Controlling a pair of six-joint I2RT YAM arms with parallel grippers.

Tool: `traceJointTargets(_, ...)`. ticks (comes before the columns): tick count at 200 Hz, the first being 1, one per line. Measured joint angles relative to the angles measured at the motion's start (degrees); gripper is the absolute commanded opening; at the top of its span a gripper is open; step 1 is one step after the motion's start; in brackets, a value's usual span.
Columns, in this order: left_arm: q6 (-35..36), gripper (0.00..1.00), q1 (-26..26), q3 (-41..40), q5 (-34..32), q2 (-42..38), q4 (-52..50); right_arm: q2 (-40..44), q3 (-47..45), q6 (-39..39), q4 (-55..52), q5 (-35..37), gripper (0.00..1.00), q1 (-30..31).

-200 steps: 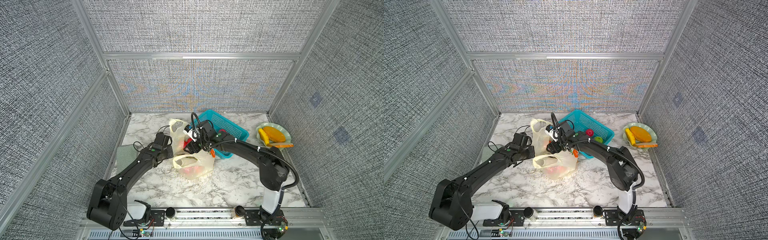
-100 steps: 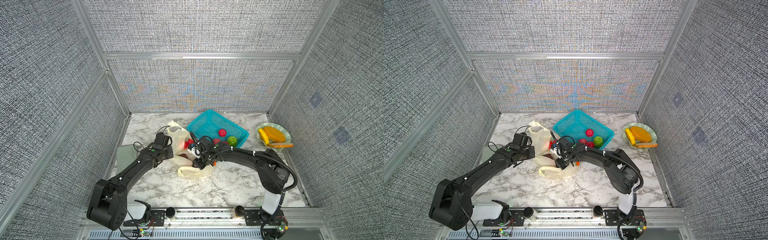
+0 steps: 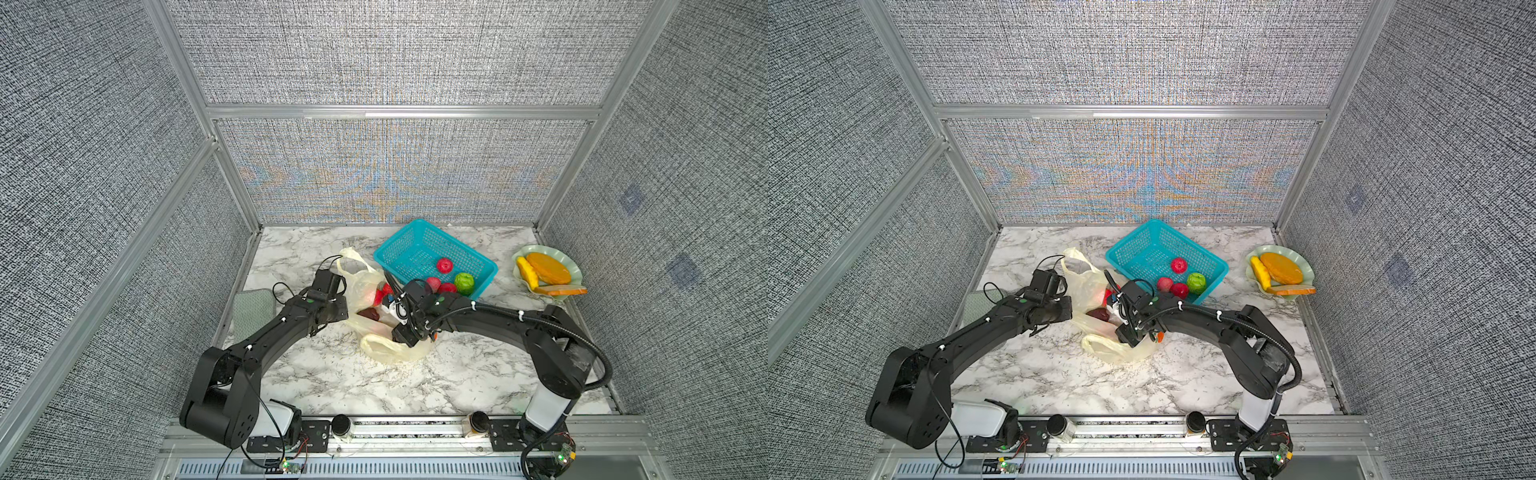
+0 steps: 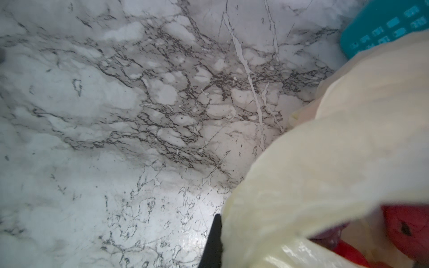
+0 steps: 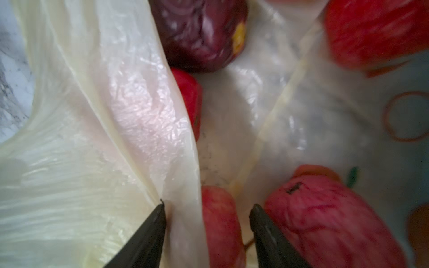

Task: Untie the knot of a plastic bag & take out the apple
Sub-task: Adjust the plastic bag at the center of the board.

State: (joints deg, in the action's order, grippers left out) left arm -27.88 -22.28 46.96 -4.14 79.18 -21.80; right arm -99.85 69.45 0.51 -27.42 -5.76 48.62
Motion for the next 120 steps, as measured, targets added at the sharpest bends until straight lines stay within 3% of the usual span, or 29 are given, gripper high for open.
traceJointTargets(38,0.0,0.00,0.0,0.5,-1.4,-1.3,0.4,1.6,7.3,-3.0,1.8,-1.0,0.61,-1.9)
traceJointTargets(77,0.5,0.00,0.0,1.2,-1.9,-0.8,0.9,-7.4,14.0,-5.2,3.2,-1.1,0.61,-2.4)
traceJointTargets(120,0.9,0.00,0.0,1.7,-1.9,-0.1,1.2,-14.8,17.3,-5.6,6.8,3.7,0.64,-2.4)
